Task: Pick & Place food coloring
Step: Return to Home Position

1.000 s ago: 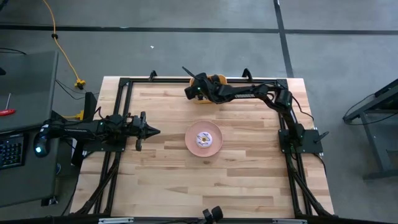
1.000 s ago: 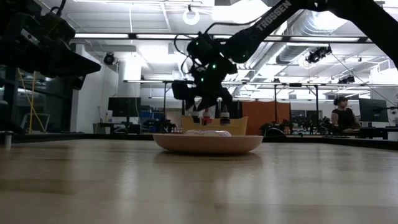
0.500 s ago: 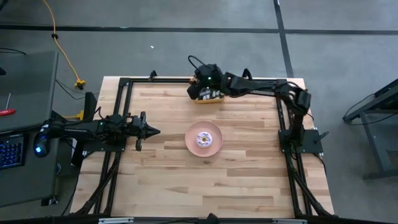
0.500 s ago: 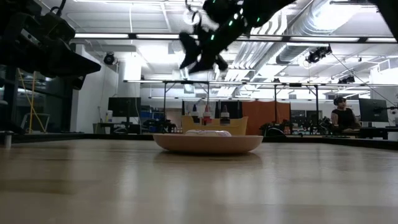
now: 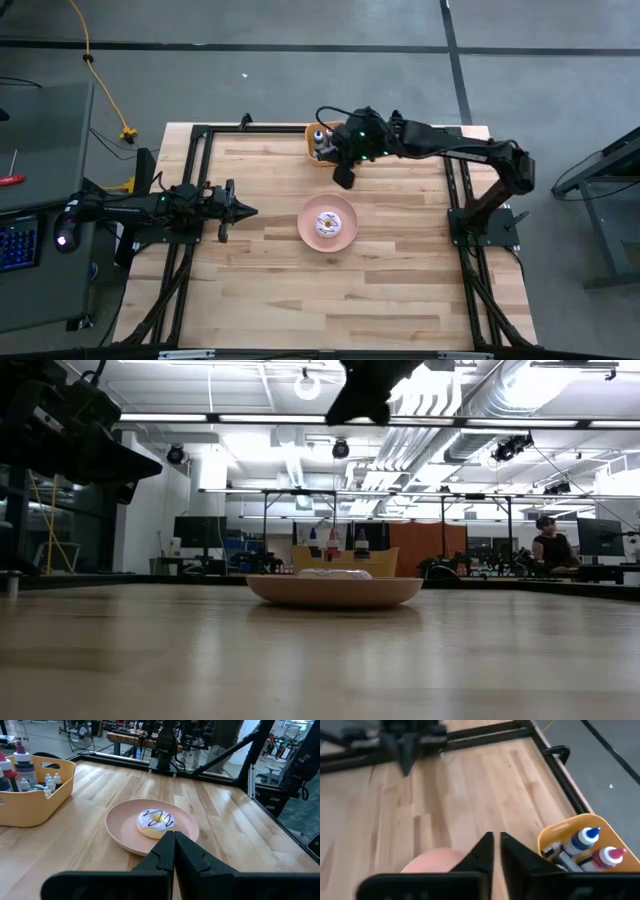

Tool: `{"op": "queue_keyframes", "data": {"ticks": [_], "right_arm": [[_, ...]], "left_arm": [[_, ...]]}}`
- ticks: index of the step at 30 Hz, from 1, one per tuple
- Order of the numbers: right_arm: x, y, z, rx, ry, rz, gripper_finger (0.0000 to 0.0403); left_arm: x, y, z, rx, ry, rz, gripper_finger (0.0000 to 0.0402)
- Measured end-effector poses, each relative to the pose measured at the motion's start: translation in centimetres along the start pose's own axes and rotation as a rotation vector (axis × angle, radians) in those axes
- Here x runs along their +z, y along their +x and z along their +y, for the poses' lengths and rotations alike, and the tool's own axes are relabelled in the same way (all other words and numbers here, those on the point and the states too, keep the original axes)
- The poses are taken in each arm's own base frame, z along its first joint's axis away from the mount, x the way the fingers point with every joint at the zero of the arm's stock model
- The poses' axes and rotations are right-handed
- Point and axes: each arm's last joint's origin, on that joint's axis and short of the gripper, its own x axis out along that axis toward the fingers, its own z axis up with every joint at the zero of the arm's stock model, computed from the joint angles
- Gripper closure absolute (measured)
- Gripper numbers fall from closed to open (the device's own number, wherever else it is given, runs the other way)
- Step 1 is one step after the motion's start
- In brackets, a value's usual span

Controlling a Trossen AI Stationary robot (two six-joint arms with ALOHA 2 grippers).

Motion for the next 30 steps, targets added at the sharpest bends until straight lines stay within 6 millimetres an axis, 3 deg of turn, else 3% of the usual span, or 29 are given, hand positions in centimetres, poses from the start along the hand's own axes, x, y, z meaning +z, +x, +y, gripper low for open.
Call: {"op": "queue_keyframes", "data": {"ticks": [2,6,8,15,23,30], "right_arm": [[-0.1,-1.0,0.8,0.009,-0.037,0.009,0.0396],[-0.4,-3.0,2.1,0.025,-0.072,0.028,0.039],[-1.4,-3.5,2.4,0.033,-0.085,0.023,0.0399],[-9.5,-3.9,2.5,0.127,0.009,-0.11,0.0402],[-17.9,-5.7,1.9,0.176,0.169,-0.34,0.0402],[-22.5,-7.8,2.0,0.226,0.239,-0.491,0.0403]], "left_arm": [[0.0,0.0,0.0,0.0,0.0,0.0,0.0401],[0.0,0.0,0.0,0.0,0.0,0.001,0.0401],[0.0,0.0,0.0,0.0,0.0,0.0,0.0401],[0.0,0.0,0.0,0.0,0.0,0.0,0.0401],[0.0,0.0,0.0,-0.001,0.0,0.0,0.0401],[0.0,0.0,0.0,-0.001,0.0,0.001,0.0401]]}}
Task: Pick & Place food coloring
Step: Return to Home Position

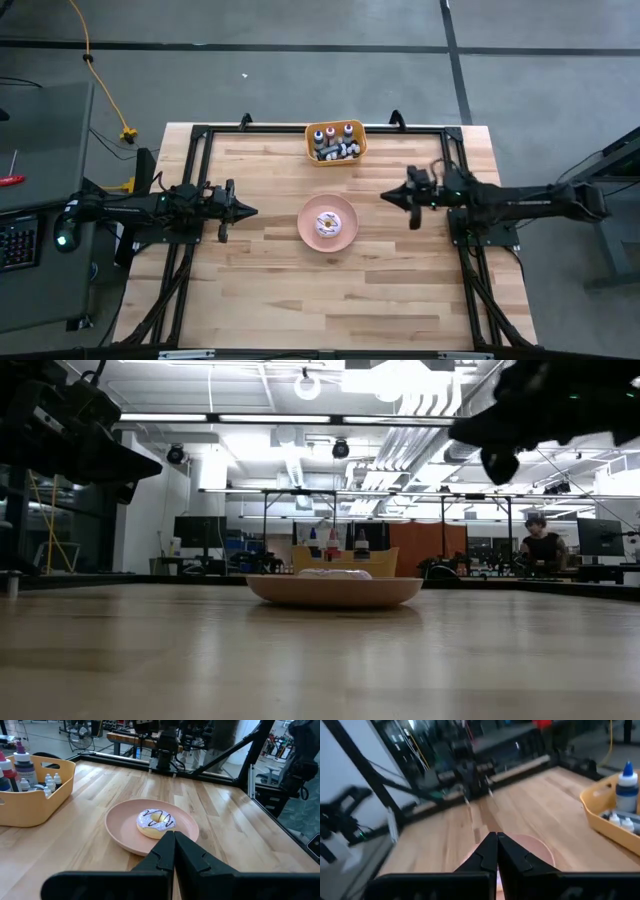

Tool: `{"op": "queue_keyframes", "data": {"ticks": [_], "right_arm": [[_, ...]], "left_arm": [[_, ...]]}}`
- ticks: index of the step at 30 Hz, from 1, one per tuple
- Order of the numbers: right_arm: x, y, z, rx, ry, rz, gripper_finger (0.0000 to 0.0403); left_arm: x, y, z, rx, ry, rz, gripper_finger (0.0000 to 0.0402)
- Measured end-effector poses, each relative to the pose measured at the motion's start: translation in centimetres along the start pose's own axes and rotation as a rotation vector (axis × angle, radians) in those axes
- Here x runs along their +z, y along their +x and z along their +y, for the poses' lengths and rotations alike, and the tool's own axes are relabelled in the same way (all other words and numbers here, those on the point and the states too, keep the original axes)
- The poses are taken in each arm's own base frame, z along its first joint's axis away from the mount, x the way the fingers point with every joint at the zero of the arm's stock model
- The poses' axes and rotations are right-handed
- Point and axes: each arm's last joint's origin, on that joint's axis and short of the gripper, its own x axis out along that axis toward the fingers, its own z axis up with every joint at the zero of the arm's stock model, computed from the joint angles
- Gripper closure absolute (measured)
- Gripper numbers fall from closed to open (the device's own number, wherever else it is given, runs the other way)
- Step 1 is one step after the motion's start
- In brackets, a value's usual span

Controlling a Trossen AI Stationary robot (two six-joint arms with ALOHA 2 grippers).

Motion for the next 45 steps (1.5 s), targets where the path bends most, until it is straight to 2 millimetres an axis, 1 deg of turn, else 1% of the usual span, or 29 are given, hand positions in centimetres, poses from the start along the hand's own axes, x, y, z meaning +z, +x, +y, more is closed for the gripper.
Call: {"op": "queue_keyframes", "data": {"ticks": [3,5,9,12,17,19,27,29,31,33,38,42,45], "right_arm": [[-0.9,-1.3,0.3,0.026,0.013,-0.095,0.0403],[-1.4,-1.8,0.5,0.027,0.016,-0.12,0.0403],[-1.7,-2.5,0.8,0.012,-0.011,-0.166,0.0403],[-2.0,-2.7,0.7,-0.012,-0.031,-0.18,0.0403],[-3.2,-2.9,-0.3,-0.06,-0.024,-0.167,0.0403],[-3.4,-2.9,-0.6,-0.075,-0.024,-0.165,0.0403],[-3.3,-2.9,-0.9,-0.072,-0.025,-0.167,0.0403],[-3.6,-3.0,-0.9,-0.056,-0.023,-0.175,0.0403],[-4.4,-3.1,-1.2,-0.054,0.002,-0.189,0.0403],[-4.5,-3.1,-1.1,-0.057,0.02,-0.191,0.0403],[-4.3,-3.2,-1.0,-0.063,-0.023,-0.213,0.0403],[-4.5,-3.2,-1.2,-0.082,-0.072,-0.189,0.0403],[-5.0,-3.1,-1.2,-0.063,-0.082,-0.13,0.0403]], "left_arm": [[0.0,0.0,0.0,-0.001,0.0,-0.001,0.0401],[0.0,0.0,0.0,-0.001,0.0,0.0,0.0401],[0.0,0.0,0.0,-0.001,0.0,0.0,0.0401],[0.0,0.0,0.0,-0.001,0.0,0.0,0.0401],[0.0,0.0,0.0,-0.001,0.0,0.0,0.0401],[0.0,0.0,0.0,-0.001,0.0,-0.001,0.0401],[0.0,0.0,0.0,-0.002,0.0,0.0,0.0401],[0.0,0.0,0.0,-0.002,0.0,0.0,0.0401],[0.0,0.0,0.0,-0.002,0.0,0.0,0.0401],[0.0,0.0,0.0,-0.002,0.0,0.0,0.0401],[0.0,0.0,0.0,-0.002,0.0,0.0,0.0401],[0.0,0.0,0.0,-0.001,0.0,0.0,0.0401],[0.0,0.0,0.0,-0.001,0.0,0.0,0.0401]]}}
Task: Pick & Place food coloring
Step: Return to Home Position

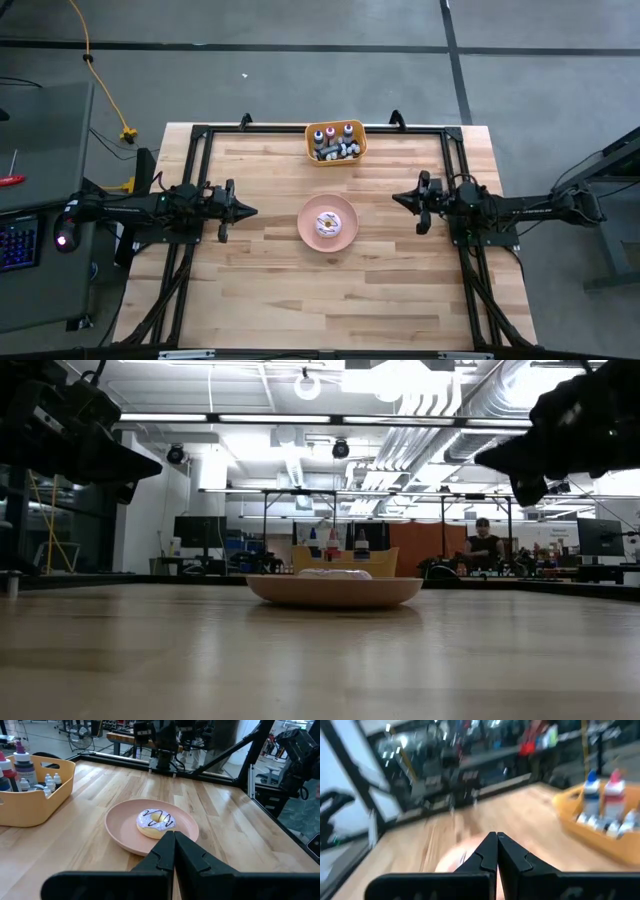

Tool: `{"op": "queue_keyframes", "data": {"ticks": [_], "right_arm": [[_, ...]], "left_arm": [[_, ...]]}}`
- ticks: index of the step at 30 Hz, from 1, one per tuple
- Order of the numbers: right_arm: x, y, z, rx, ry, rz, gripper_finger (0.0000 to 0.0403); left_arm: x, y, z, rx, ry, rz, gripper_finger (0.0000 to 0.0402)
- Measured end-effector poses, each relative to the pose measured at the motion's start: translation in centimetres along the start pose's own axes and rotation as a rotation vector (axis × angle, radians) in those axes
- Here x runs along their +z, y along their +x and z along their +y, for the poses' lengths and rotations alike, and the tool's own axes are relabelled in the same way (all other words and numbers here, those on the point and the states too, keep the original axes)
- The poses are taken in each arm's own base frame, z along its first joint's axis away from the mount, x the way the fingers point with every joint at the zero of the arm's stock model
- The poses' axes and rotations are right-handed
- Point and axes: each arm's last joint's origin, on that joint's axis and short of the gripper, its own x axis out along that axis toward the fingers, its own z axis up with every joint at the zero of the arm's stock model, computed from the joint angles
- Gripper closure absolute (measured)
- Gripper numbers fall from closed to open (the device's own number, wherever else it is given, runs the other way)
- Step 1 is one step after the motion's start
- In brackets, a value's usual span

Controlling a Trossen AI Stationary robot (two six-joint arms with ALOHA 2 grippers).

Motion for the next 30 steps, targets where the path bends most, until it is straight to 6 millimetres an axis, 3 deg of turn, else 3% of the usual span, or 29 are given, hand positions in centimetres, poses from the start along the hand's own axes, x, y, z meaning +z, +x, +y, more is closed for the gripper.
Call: {"op": "queue_keyframes", "data": {"ticks": [15,30], "right_arm": [[-3.0,-1.0,-0.4,0.049,-0.091,0.335,0.0403],[-3.0,-1.0,-0.4,0.036,-0.119,0.333,0.0402]], "left_arm": [[0.0,0.0,0.0,0.002,0.0,-0.001,0.0401],[0.0,0.0,0.0,0.002,0.0,-0.001,0.0401]]}}
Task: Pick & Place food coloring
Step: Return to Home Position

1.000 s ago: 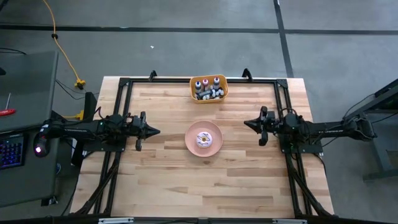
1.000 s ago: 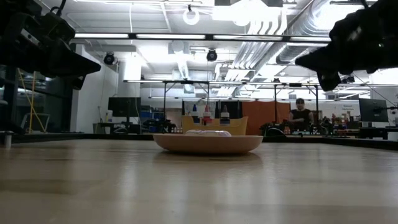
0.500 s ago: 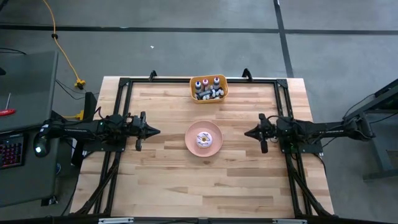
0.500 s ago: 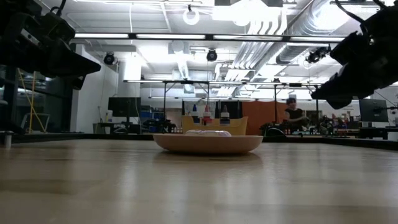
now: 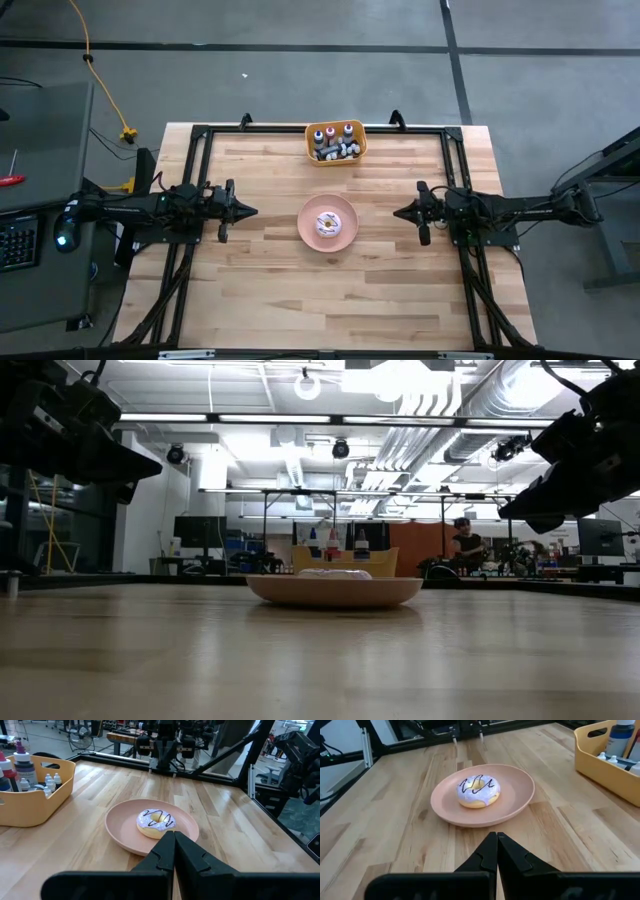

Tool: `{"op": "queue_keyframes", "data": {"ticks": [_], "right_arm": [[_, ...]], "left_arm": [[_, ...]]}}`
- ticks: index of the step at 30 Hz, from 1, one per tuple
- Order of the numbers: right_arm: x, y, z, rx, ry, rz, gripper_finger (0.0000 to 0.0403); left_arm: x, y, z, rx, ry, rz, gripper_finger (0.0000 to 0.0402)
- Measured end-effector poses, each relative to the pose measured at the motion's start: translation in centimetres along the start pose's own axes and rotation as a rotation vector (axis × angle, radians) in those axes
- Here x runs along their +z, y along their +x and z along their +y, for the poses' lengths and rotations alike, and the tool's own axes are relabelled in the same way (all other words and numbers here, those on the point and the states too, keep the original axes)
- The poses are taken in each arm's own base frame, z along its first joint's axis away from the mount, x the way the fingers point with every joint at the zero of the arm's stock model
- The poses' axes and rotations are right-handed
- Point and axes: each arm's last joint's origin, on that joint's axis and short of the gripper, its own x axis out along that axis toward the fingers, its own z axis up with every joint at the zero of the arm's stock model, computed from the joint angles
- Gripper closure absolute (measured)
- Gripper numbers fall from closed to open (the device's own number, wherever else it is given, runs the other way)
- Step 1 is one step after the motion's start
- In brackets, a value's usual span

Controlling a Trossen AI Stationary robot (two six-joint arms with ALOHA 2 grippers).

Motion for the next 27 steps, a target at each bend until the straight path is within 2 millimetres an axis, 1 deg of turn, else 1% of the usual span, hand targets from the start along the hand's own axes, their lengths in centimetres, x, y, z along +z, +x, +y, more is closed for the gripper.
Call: {"op": "queue_keyframes", "data": {"ticks": [27], "right_arm": [[0.11,0.0,0.01,0.0,-0.003,-0.011,0.0402]], "left_arm": [[0.0,0.0,0.0,0.0,0.0,0.0,0.0401]]}}
